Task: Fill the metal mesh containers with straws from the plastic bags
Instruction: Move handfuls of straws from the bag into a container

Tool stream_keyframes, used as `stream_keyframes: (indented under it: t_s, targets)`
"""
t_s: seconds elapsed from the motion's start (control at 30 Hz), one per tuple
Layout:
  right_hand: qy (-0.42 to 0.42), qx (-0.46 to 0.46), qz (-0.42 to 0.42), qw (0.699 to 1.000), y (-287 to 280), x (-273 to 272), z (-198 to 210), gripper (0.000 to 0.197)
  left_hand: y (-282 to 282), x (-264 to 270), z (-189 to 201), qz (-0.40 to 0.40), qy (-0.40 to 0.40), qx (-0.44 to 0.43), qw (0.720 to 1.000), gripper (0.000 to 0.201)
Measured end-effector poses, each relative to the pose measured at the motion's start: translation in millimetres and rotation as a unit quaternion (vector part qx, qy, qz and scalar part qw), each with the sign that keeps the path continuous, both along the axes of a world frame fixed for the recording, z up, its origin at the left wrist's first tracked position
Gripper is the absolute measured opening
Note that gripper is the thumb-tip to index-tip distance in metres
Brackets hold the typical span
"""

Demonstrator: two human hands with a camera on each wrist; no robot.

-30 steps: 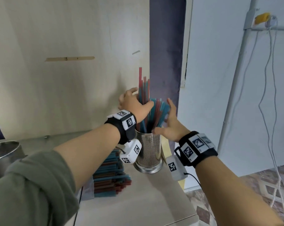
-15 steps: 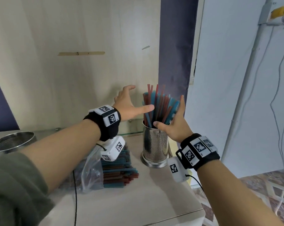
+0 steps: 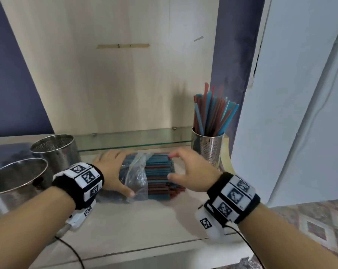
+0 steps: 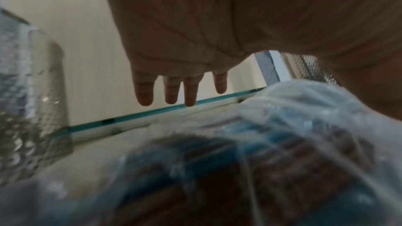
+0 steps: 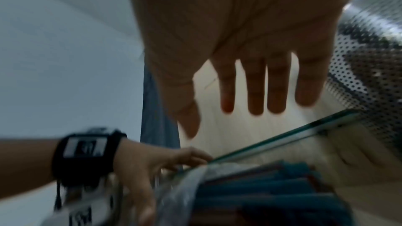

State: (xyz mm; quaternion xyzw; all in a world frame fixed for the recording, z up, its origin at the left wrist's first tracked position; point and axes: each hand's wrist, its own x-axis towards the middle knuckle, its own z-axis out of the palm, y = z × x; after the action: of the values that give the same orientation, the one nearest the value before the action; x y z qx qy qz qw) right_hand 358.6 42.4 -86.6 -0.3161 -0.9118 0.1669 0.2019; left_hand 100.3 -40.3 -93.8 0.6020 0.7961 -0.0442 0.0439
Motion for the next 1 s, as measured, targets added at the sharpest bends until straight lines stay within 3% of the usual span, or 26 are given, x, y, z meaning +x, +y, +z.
stream_keyframes:
  t_s: [0.1, 0.3, 0.4, 0.57, 0.67, 0.77, 0.87, 0.93, 1.0]
  targets:
    - [-0.147, -0.018, 0.03, 0.989, 4.6, -28.3, -8.5, 0.074, -2.4, -5.1, -11.0, 0.0, 0.002, -0.004, 1.0, 0.154]
    - [-0.234, -0.025, 0.012, 0.972, 11.1, -55.1, -25.1, 0.101, -5.6, -9.7, -27.4, 0.018, -0.035, -0.007, 0.999, 0.148]
    - [-0.239, -0.021, 0.009, 0.971, 12.1, -58.8, -31.3, 0.1, -4.3, -10.1, -29.6, 0.01, -0.035, 0.0, 0.999, 0.148]
    - [-0.225, -0.017, 0.021, 0.974, 14.5, -53.3, -24.0, 0.081, -3.9, -9.8, -31.0, 0.005, -0.033, 0.005, 0.999, 0.136]
    - [-0.162, -0.01, -0.047, 0.986, 17.0, -30.7, -15.6, 0.066, -2.5, -15.7, -33.6, 0.001, -0.039, 0.014, 0.999, 0.131]
    - [-0.011, 0.005, -0.225, 0.974, 28.7, 5.0, -8.8, 0.048, 0.0, -20.0, -37.9, 0.001, -0.039, 0.017, 0.999, 0.132]
    - [0.175, -0.032, -0.353, 0.918, 47.5, 35.5, -4.4, 0.077, 1.9, -21.2, -40.8, 0.003, -0.039, 0.018, 0.999, 0.133]
    - [0.228, -0.058, -0.341, 0.91, 63.0, 45.7, -3.1, 0.099, 2.4, -21.7, -41.5, 0.003, -0.04, 0.019, 0.999, 0.134]
    - [0.271, -0.103, -0.262, 0.92, 80.9, 47.2, -5.5, 0.109, 2.9, -22.2, -42.1, 0.004, -0.039, 0.021, 0.999, 0.135]
